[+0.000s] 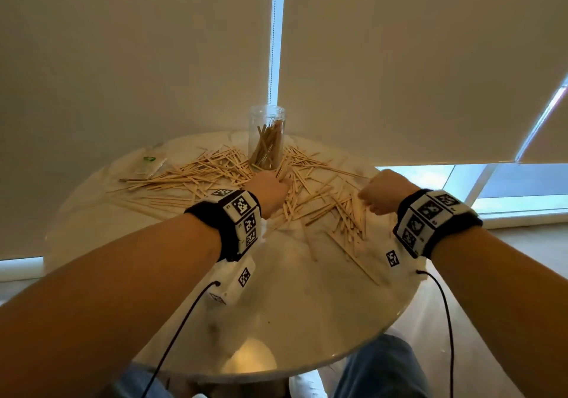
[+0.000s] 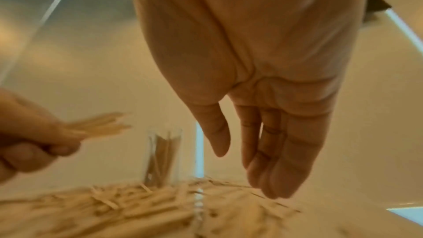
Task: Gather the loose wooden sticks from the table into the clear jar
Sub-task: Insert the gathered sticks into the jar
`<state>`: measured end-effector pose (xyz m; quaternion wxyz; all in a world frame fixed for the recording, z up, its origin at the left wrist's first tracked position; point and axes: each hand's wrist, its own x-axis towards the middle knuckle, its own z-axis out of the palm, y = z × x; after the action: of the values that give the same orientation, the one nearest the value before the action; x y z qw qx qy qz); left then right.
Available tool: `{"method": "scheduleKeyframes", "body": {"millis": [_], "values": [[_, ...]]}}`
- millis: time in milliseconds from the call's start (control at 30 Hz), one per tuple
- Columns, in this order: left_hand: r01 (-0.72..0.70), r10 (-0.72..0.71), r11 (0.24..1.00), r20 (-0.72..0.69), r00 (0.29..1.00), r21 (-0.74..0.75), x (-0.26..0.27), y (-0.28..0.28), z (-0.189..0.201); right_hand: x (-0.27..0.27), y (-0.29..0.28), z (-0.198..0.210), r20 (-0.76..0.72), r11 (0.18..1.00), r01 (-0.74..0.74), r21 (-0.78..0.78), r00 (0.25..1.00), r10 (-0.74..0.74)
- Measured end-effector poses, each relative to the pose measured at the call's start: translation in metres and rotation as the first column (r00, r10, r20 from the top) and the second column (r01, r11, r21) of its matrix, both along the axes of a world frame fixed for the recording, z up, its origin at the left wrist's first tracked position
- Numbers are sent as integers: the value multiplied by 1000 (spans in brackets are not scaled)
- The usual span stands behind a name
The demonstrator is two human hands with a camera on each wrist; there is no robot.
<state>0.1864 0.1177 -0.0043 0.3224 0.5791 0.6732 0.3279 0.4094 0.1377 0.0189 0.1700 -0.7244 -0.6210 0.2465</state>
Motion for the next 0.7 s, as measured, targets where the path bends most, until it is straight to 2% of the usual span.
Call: {"method": "scheduleKeyframes", "body": {"millis": [33, 67, 167, 233, 300, 367, 500, 567, 700], "values": [[-1, 1, 1000, -41, 999, 0, 0, 3, -1, 11, 1, -6, 166, 1000, 12, 22, 986, -15], [1, -1, 1000, -98, 995, -5, 0, 5, -2, 18, 0, -9, 220, 998, 55, 12, 974, -56], [13, -17, 1000, -265, 964, -17, -2, 9, -2, 25, -1, -15, 271, 989, 150, -16, 952, -140], [16, -38, 998, -360, 932, -63, -3, 14, -5, 24, 1, -21, 366, 988, 125, -92, 927, -83], [21, -69, 993, -432, 899, -116, -2, 21, -8, 21, 7, -30, 462, 988, 31, -152, 886, 43], [15, -92, 986, -458, 884, -169, -1, 25, -11, 12, 14, -35, 450, 988, -36, -151, 887, 102], [26, -141, 976, -539, 831, -216, 3, 30, -18, -24, 20, -26, 307, 989, -96, -115, 943, 127], [30, -163, 969, -545, 822, -244, 5, 31, -21, -47, 23, -26, 352, 974, -196, -111, 909, 223], [48, -193, 965, -578, 793, -256, 6, 33, -22, -85, 41, -34, 390, 961, -244, -133, 878, 277]]}}
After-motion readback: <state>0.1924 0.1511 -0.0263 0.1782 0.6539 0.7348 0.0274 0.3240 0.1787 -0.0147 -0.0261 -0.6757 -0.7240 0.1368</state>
